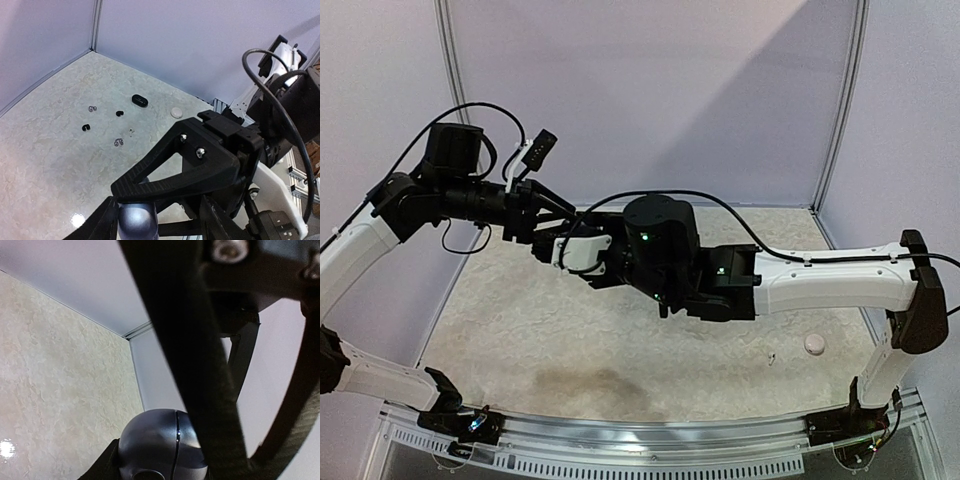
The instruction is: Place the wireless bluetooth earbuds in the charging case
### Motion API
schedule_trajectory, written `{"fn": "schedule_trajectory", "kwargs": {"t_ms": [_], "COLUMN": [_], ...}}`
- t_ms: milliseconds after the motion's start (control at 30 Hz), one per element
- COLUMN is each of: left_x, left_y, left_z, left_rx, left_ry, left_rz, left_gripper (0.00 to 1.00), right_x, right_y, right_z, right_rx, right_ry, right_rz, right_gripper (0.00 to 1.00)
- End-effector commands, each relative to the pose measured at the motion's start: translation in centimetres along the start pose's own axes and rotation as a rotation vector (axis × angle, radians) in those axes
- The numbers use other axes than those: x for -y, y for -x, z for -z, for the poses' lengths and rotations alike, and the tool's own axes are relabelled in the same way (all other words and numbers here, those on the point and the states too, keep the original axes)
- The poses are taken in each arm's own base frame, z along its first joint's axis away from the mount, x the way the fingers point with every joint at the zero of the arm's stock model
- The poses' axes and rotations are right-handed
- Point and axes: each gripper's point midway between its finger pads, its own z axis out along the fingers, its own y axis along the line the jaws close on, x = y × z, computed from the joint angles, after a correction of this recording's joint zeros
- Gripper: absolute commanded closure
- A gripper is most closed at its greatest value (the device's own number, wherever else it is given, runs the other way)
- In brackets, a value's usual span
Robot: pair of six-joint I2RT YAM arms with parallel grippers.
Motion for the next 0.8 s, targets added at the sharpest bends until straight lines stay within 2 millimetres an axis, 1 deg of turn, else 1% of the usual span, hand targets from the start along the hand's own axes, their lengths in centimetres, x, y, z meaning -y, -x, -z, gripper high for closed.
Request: {"fn": "schedule_trajectory", "kwargs": {"t_ms": [0,100,267,467,633,733,767], "left_x": [1.4,1.0,0.2,0.3,-0.2,-0.2,-0.1], "left_y": [-1.3,-2.2,-1.8,-1.4,-1.7,-1.6,-1.5], "left_z": [0.5,0.9,1.2,0.8,0.3,0.2,0.2], "left_rx": [-0.042,-0.047,-0.02,-0.007,-0.02,-0.022,-0.02], "left_ry": [-0.078,-0.065,-0.037,-0.056,-0.044,-0.053,-0.058], "left_rz": [0.043,0.038,0.053,0.055,0.07,0.068,0.066], "left_gripper": [0.4,0.35,0.37,0.53,0.74,0.8,0.84], "right_x": [3.9,4.3,4.4,4.0,4.3,4.3,4.2], "right_y": [0.8,0.9,1.0,1.3,1.5,1.6,1.6], "right_z": [0.0,0.1,0.2,0.2,0.2,0.2,0.2], "right_rx": [0.005,0.009,0.019,0.035,0.045,0.05,0.052], "right_ry": [-0.137,-0.153,-0.156,-0.141,-0.149,-0.147,-0.143], "right_rz": [-0.069,-0.088,-0.096,-0.088,-0.09,-0.089,-0.088], "right_gripper": [0.69,0.7,0.71,0.71,0.71,0.71,0.71]}}
